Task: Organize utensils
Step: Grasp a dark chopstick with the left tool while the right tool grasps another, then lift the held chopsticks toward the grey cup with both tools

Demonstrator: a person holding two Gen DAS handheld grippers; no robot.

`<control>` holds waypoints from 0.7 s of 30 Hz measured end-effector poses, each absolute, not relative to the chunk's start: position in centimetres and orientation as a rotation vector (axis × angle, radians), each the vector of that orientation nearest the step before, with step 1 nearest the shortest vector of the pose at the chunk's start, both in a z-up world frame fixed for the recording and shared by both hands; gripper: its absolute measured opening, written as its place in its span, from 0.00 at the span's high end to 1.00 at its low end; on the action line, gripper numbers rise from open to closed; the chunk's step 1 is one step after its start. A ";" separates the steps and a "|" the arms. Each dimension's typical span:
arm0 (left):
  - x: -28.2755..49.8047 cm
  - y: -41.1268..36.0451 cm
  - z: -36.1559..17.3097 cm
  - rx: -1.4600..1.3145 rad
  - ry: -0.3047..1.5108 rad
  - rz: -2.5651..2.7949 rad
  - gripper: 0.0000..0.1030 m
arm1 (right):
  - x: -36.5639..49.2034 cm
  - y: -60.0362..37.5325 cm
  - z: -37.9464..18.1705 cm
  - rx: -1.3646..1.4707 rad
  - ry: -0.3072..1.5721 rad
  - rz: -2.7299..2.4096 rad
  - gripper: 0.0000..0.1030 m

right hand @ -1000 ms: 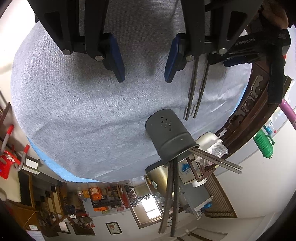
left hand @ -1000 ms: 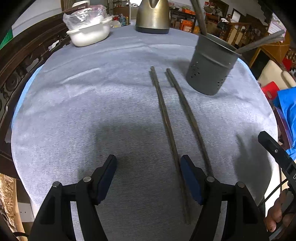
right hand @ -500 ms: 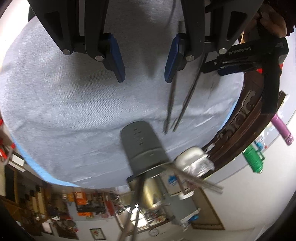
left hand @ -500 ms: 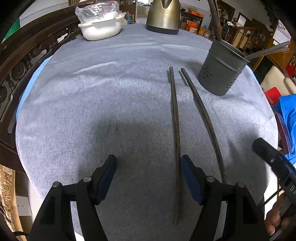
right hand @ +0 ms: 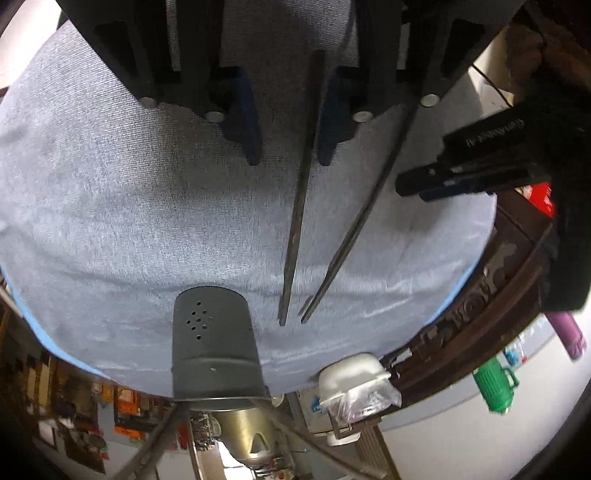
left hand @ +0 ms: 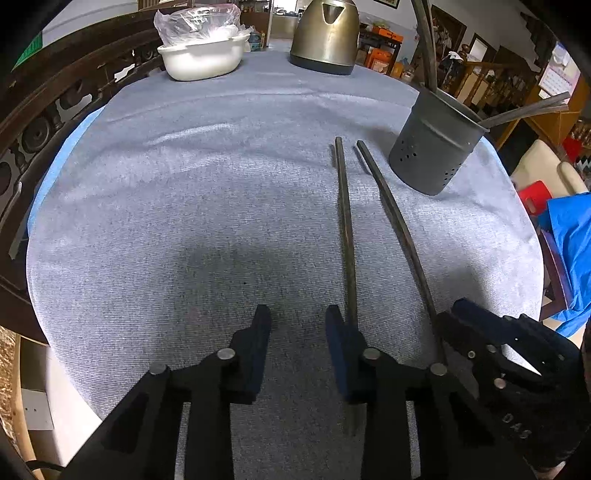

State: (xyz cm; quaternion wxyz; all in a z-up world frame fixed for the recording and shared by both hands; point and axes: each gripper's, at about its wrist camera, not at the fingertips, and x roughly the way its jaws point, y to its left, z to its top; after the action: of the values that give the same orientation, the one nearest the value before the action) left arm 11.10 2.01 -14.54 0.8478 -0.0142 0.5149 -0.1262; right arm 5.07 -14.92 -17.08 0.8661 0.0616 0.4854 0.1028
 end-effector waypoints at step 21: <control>10.8 -0.3 -14.7 -0.011 1.106 -0.320 0.69 | 4.9 -16.1 -17.1 0.056 1.004 0.171 0.94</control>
State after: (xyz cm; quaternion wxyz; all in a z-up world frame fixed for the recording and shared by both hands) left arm 10.82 -0.34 -14.70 0.8388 -0.0053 0.5230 -0.1513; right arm 4.90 -16.08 -17.10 0.8726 0.0267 0.4807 0.0819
